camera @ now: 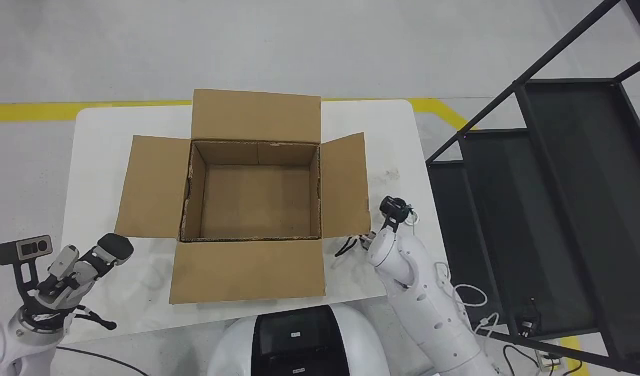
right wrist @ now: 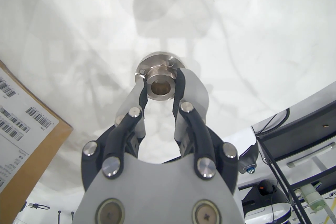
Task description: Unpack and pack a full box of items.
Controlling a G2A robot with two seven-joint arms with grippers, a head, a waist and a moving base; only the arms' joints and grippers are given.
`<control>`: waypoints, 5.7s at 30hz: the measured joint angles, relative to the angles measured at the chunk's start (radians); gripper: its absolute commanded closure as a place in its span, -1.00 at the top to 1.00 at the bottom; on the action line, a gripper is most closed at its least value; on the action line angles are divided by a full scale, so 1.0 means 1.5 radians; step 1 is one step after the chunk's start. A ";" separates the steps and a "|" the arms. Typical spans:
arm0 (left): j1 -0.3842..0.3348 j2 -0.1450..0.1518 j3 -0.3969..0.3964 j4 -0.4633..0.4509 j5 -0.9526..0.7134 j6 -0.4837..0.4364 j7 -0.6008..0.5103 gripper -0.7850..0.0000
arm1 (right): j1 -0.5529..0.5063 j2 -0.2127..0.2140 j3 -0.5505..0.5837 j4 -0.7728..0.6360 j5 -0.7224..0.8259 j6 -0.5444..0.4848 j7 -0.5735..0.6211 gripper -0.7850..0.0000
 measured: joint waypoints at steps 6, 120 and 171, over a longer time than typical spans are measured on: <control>0.000 0.000 0.000 0.000 0.000 0.000 0.000 1.00 | -0.030 0.009 0.022 -0.062 -0.017 -0.011 0.036 -1.00; 0.000 0.000 0.000 0.000 0.000 0.000 0.000 1.00 | -0.130 0.047 0.167 -0.354 -0.025 -0.215 0.035 1.00; 0.000 0.000 0.000 0.000 0.000 0.000 0.000 1.00 | -0.015 0.056 0.259 -0.002 -0.009 -0.167 0.001 0.32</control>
